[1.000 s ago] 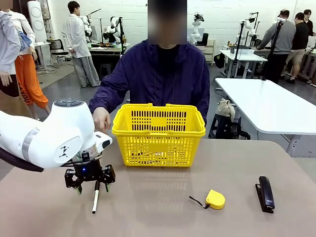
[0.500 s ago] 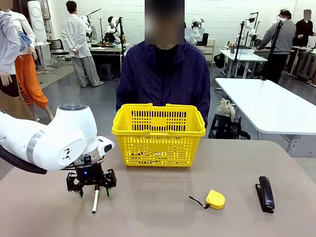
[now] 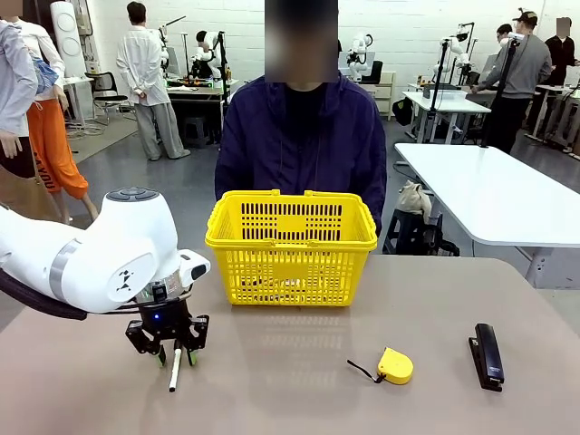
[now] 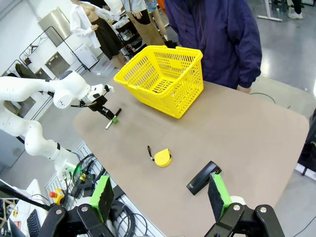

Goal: Place the items the person wants into the basket.
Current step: Pick up the item the person points to and place it in the Market Basket.

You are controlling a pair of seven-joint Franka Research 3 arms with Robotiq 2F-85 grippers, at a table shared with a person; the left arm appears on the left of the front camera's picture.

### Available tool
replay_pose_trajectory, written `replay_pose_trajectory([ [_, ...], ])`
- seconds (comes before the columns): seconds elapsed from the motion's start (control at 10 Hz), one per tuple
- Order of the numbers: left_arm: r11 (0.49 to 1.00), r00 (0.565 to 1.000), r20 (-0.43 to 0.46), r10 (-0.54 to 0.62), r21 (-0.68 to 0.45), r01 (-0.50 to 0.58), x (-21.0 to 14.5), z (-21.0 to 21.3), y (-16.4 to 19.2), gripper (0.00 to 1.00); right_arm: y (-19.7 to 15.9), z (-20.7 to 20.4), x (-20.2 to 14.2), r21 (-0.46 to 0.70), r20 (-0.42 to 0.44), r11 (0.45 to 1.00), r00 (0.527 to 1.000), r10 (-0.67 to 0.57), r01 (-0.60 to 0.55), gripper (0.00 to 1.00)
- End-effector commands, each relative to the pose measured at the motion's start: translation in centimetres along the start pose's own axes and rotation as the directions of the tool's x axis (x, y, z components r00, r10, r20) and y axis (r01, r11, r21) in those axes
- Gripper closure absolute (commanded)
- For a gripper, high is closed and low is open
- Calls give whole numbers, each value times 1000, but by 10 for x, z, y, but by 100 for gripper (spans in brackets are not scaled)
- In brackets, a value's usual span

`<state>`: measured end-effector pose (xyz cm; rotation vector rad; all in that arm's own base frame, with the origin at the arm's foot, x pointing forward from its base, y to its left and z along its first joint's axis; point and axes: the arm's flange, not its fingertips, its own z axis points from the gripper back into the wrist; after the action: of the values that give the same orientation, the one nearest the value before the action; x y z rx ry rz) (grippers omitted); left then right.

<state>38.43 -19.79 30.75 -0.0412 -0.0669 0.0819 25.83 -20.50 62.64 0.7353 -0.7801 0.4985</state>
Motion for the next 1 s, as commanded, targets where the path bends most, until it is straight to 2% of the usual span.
replay_pose_trajectory([
  [0.0, 1000, 1000, -8, -5, -19, 5, 1, 2, -1, 100, -1, -2, 0, 18, 29, 1000, 1000, 12, -12, 0],
  [0.1, 1000, 1000, -14, -4, -17, 4, 1, 1, -1, 93, -1, -2, 0, 18, 29, 1000, 1000, 12, -12, 0],
  [0.2, 1000, 1000, -16, -6, -16, 6, 2, 2, -1, 100, -1, -2, 0, 18, 29, 1000, 1000, 12, -12, 0],
  [0.6, 1000, 1000, 0, -25, -11, 25, 4, 8, 2, 100, -1, -2, 0, 18, 29, 1000, 1000, 12, -12, 0],
  [0.7, 997, 997, 23, -74, -28, 75, 1, 15, 3, 100, -1, -2, 0, 18, 29, 1000, 1000, 12, -12, 0],
  [0.9, 990, 988, 73, -133, -26, 135, 0, 70, 15, 100, -1, -2, 0, 18, 29, 1000, 1000, 12, -12, 0],
])
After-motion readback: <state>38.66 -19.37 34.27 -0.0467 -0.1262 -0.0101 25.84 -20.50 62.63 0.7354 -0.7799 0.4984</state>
